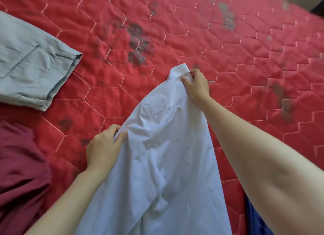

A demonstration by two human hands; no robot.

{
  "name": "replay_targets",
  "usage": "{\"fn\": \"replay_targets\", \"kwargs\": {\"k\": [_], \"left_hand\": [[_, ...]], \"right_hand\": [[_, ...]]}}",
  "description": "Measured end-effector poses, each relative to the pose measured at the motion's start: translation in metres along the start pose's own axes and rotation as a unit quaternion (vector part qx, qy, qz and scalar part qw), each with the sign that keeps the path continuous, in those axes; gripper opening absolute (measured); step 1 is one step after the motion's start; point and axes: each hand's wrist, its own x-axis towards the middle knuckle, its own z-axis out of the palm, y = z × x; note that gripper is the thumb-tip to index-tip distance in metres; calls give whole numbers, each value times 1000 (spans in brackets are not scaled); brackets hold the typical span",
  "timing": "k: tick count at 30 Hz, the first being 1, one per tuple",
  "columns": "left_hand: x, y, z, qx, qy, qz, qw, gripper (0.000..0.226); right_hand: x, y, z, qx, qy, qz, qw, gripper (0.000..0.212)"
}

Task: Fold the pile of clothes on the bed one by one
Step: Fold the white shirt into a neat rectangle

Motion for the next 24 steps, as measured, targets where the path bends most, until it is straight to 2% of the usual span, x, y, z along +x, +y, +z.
{"fn": "replay_targets", "kwargs": {"k": [4,7,9,14,17,20,22,24], "left_hand": [[-34,-14,-16,53,-90,-68,992,25],[-63,-19,-26,-27,-126,-109,986,23],[-70,-19,-37,-67,-101,-121,985,25],[-27,-2,-77,-36,-6,-78,996,24],[12,5,-90,5,-27,-66,997,40],[23,3,-79,70,-50,-108,990,45],[7,4,-65,102,2,-91,991,54],[-29,12,-46,113,94,7,989,53]], "right_hand": [[-50,23,-8,-1,8,24,1000,33],[-84,42,-13,-4,26,59,998,24],[-94,51,-17,5,33,71,997,19],[-85,46,-26,41,50,73,995,17],[-77,45,-24,43,43,75,995,19],[-79,50,-19,42,34,105,993,27],[-92,54,-17,39,44,100,993,31],[-116,58,-16,30,51,68,996,38]]}}
